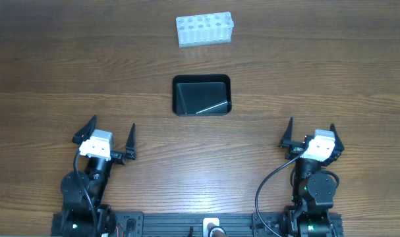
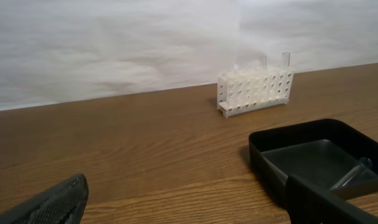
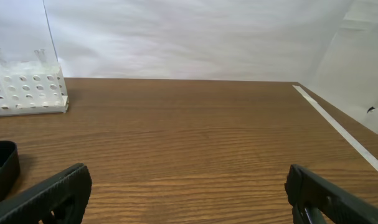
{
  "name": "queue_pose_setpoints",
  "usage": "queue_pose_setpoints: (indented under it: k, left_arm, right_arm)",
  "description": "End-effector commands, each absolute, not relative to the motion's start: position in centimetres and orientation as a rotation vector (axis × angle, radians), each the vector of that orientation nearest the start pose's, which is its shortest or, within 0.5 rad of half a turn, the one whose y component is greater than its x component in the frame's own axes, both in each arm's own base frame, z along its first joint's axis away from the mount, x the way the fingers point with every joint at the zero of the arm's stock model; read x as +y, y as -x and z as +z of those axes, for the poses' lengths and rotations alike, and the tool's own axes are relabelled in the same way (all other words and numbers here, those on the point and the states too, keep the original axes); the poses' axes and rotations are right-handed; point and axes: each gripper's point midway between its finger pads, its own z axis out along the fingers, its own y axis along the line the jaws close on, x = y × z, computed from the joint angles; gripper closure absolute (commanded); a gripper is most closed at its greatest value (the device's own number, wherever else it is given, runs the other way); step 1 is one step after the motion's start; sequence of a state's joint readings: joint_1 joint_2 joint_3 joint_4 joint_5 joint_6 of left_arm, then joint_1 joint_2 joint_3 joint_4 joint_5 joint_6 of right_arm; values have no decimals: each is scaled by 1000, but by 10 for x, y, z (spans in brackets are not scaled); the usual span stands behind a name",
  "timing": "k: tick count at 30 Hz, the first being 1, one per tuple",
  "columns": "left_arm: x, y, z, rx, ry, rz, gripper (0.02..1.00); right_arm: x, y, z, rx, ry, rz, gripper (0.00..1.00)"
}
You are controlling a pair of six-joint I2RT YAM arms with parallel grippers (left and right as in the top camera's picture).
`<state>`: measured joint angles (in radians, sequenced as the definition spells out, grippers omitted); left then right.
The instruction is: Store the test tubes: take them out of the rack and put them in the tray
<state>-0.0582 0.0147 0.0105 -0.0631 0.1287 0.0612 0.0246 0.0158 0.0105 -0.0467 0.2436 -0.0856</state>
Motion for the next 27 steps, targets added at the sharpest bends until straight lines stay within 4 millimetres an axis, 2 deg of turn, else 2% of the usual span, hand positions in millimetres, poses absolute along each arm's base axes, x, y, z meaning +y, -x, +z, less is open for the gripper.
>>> queue_pose_setpoints:
  k: [1,3,9,12,17,20,22,27]
  left_arm:
    - [-37,-243,159,1622,-214,-101,18]
    - [-37,-243,159,1622,-214,-101,20]
    - [-37,-243,159,1622,-214,-101,18]
    - [-37,-243,159,1622,-214,-101,20]
    - [-37,-243,159,1622,-214,-101,18]
    - [-37,-243,159,1622,-214,-101,18]
    - [-37,-243,159,1622,-214,-101,18]
    - [-38,-243,159,1622,-214,-102,18]
  right_arm:
    - [-39,-243,172,1576,-177,-192,7]
    - [-37,-246,179,1547,-210,-146,7]
    - [-14,-273,210,1503,-127,-15,7]
    - [-3,-298,230,1543,-116,63,9]
    - [25,-358,257,1631,-43,156,9]
    - [52,-399,263,1690,7,195,9]
    - [79,-424,262,1735,61,227,9]
    - [148,-470,245,1857,160,262,7]
